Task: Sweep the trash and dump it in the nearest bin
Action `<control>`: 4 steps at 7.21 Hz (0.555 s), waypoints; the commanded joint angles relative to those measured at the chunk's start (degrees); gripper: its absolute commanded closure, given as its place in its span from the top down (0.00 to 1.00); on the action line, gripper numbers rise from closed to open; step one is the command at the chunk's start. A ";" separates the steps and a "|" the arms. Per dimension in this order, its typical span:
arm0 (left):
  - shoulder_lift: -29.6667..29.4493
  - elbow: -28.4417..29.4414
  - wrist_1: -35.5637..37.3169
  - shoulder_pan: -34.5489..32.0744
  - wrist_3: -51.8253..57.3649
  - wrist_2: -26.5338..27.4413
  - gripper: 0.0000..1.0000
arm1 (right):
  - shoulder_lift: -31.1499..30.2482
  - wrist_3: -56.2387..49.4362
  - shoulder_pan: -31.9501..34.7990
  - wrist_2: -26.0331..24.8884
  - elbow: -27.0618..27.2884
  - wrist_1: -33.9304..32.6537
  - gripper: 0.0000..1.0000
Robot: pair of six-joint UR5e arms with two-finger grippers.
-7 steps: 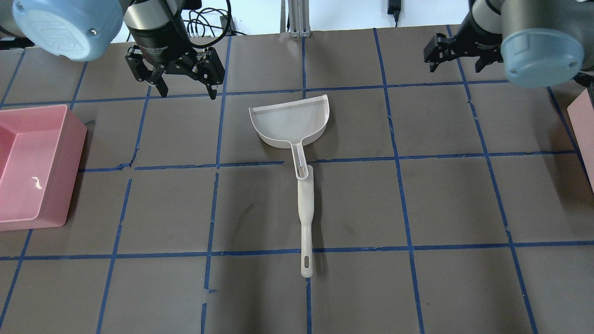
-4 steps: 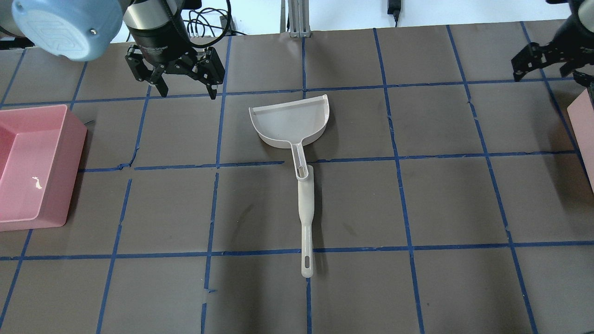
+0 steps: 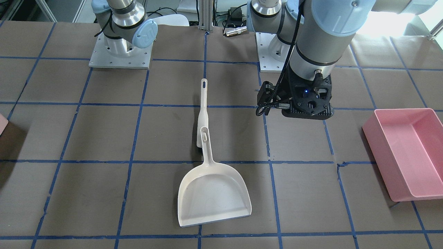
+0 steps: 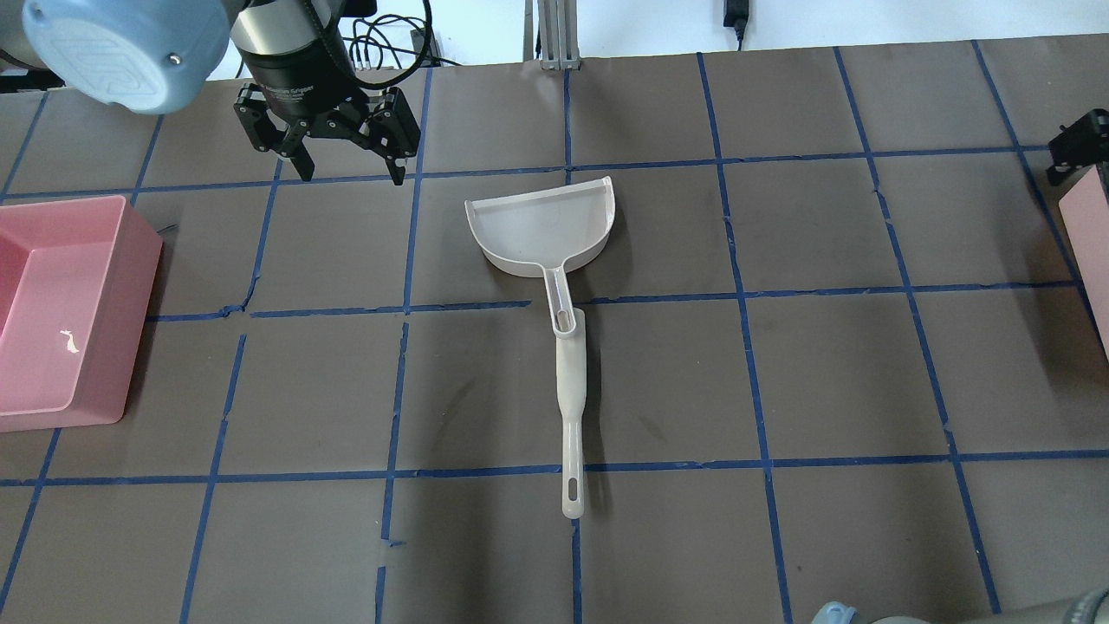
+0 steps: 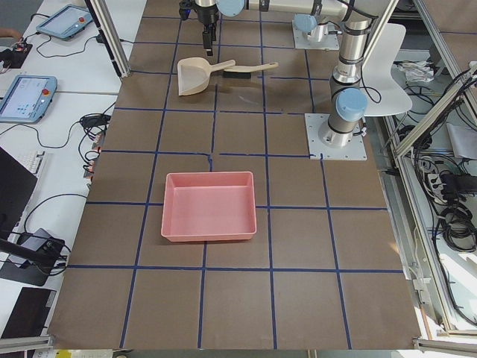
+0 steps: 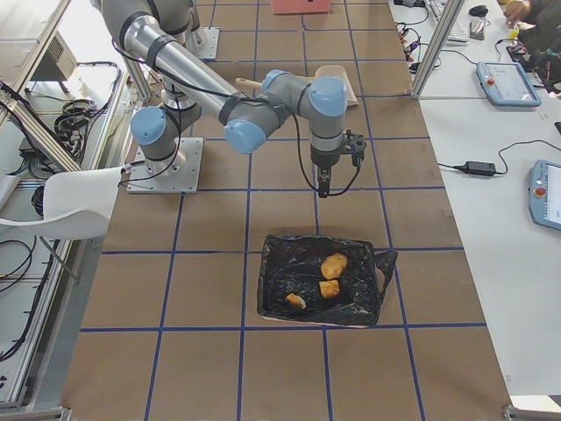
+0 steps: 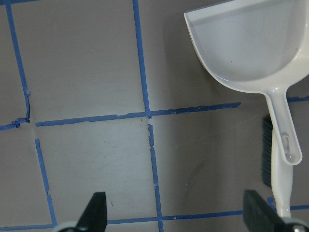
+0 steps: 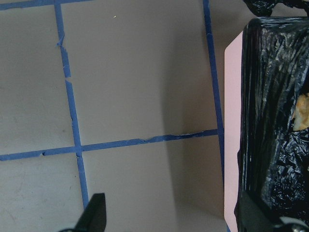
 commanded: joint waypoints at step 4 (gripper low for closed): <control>0.00 0.18 0.00 0.09 0.00 -0.01 1.00 | -13.93 19.42 16.83 3.39 -0.34 14.22 1.00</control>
